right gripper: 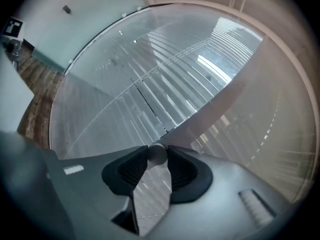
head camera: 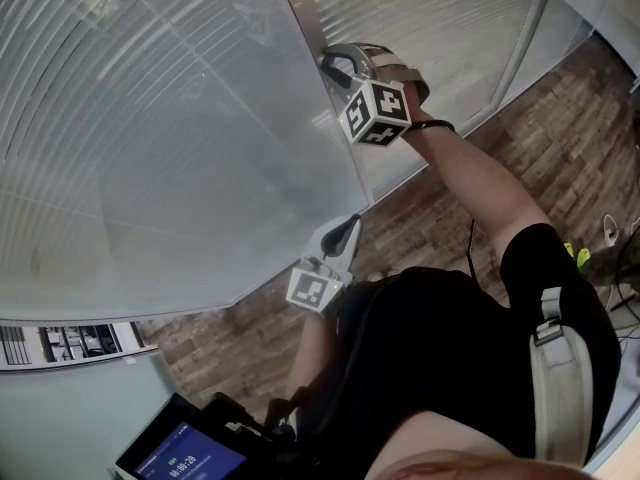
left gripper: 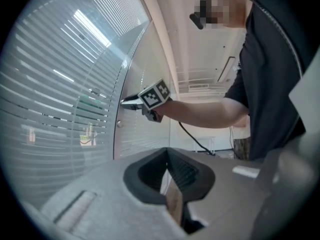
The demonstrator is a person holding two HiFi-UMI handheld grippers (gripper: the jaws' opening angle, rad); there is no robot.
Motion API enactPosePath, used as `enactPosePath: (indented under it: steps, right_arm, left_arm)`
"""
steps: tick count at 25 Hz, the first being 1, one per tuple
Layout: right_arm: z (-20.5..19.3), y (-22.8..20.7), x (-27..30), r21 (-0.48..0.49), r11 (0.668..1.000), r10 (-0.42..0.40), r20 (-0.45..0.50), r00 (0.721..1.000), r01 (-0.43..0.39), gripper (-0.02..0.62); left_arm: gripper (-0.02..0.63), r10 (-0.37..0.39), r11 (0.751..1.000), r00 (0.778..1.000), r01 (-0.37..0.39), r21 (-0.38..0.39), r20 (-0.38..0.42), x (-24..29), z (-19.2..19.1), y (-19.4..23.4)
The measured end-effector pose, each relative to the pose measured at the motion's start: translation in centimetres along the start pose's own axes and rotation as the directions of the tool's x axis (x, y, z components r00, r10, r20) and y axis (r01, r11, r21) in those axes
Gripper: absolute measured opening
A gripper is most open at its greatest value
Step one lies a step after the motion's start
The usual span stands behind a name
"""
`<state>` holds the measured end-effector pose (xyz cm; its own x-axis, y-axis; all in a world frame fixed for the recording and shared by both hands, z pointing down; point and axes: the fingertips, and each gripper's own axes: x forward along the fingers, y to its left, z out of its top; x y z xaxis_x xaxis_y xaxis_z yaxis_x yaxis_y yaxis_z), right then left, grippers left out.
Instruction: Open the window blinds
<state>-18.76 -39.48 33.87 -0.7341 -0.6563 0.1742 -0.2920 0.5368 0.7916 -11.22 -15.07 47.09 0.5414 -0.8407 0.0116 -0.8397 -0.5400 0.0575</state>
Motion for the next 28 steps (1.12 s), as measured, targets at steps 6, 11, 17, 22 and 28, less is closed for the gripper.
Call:
enactPosePath:
  steps: [6, 11, 17, 22, 28]
  right_arm:
    - [-0.2, -0.5, 0.2, 0.216, 0.976, 0.026, 0.017, 1.0, -0.029, 0.129]
    - [-0.4, -0.9, 0.4, 0.405, 0.913, 0.036, 0.037, 0.999, -0.048, 0.129]
    - [-1.2, -1.0, 0.7, 0.687, 0.721, 0.036, 0.094, 0.995, -0.091, 0.129]
    - [-1.9, -1.1, 1.0, 0.793, 0.596, 0.037, 0.132, 0.991, -0.128, 0.129]
    - [-1.9, -1.3, 0.7, 0.884, 0.44, 0.022, 0.161, 0.987, -0.155, 0.129]
  left_arm:
    - [0.003, 0.005, 1.0, 1.0, -0.005, 0.003, -0.001, 0.1, 0.3, 0.2]
    - [0.003, 0.001, 1.0, 1.0, -0.001, 0.0, -0.003, 0.4, 0.2, 0.0]
    - [0.003, 0.009, 1.0, 1.0, -0.009, -0.003, -0.013, 0.1, 0.0, 0.2]
    - [0.003, 0.007, 1.0, 1.0, -0.007, -0.004, -0.009, 0.1, 0.0, 0.2]
    - [0.003, 0.001, 1.0, 1.0, -0.001, -0.008, -0.01, 0.0, -0.1, 0.1]
